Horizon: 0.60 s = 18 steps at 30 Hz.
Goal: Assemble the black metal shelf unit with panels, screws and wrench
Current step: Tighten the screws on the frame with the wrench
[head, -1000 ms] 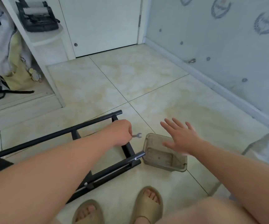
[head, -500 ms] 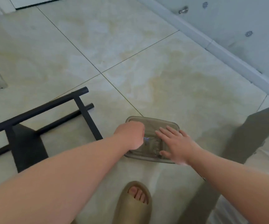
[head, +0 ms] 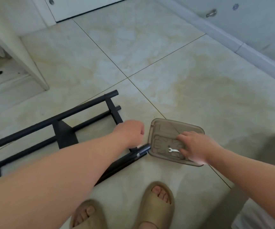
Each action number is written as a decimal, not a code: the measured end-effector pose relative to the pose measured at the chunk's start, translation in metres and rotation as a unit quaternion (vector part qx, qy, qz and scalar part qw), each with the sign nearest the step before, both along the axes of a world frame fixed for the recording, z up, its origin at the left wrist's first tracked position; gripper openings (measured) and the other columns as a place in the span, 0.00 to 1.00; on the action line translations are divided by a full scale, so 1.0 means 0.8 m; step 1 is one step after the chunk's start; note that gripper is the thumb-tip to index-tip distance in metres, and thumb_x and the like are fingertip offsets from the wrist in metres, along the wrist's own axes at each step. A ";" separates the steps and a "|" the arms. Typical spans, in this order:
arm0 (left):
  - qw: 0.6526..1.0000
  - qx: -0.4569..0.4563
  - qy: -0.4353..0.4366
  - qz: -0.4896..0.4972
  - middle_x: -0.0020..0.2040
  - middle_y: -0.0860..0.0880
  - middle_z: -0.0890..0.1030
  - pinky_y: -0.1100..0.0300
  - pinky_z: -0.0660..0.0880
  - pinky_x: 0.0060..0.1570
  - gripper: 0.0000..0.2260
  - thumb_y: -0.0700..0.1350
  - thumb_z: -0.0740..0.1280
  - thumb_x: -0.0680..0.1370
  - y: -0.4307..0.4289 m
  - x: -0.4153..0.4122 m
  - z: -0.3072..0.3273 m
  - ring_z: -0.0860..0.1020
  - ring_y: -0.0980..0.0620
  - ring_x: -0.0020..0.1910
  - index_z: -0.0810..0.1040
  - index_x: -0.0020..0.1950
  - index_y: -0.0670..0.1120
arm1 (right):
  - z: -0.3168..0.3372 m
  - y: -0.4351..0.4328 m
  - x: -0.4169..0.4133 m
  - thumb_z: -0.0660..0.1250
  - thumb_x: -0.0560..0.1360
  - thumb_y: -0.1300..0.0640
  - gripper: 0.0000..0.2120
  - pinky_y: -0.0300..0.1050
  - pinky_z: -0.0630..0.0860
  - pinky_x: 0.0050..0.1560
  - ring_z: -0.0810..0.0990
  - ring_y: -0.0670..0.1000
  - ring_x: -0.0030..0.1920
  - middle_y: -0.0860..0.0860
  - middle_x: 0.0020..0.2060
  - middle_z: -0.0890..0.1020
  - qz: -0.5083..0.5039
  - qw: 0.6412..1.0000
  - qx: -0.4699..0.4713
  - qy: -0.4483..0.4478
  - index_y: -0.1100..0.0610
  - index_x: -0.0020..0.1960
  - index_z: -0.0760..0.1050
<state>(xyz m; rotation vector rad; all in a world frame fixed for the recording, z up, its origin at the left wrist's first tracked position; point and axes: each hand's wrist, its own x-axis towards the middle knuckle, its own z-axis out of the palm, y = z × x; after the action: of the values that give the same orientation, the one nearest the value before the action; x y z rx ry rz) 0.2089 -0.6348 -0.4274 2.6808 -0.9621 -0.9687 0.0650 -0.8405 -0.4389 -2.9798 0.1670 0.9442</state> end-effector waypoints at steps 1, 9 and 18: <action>1.000 0.005 -0.008 0.014 0.53 0.49 0.82 0.48 0.78 0.56 0.09 0.42 0.61 0.78 0.016 0.004 0.008 0.79 0.47 0.54 0.80 0.50 0.48 | 0.011 0.009 0.005 0.56 0.83 0.44 0.21 0.46 0.70 0.59 0.71 0.51 0.69 0.46 0.68 0.72 0.007 1.000 0.000 -0.007 0.48 0.75 0.65; 0.993 0.089 -0.024 0.076 0.49 0.49 0.73 0.56 0.70 0.47 0.01 0.46 0.64 0.78 0.172 0.008 0.050 0.72 0.48 0.46 0.72 0.48 0.51 | 0.066 0.082 0.062 0.57 0.83 0.45 0.22 0.49 0.75 0.61 0.73 0.51 0.68 0.44 0.70 0.72 0.080 0.995 0.014 -0.057 0.47 0.76 0.64; 0.954 0.084 0.066 0.280 0.62 0.43 0.76 0.52 0.75 0.55 0.30 0.48 0.67 0.79 0.279 0.015 0.029 0.77 0.43 0.56 0.57 0.76 0.42 | 0.052 0.187 0.147 0.58 0.82 0.45 0.19 0.51 0.76 0.56 0.76 0.53 0.62 0.47 0.63 0.75 0.089 0.995 0.026 -0.042 0.49 0.71 0.68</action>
<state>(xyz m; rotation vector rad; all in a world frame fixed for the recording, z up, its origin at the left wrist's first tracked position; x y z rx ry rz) 0.2211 -0.4113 -0.4043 2.7253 -0.0714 -1.1047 0.1830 -0.6913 -0.3975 -3.0180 -0.1251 0.8208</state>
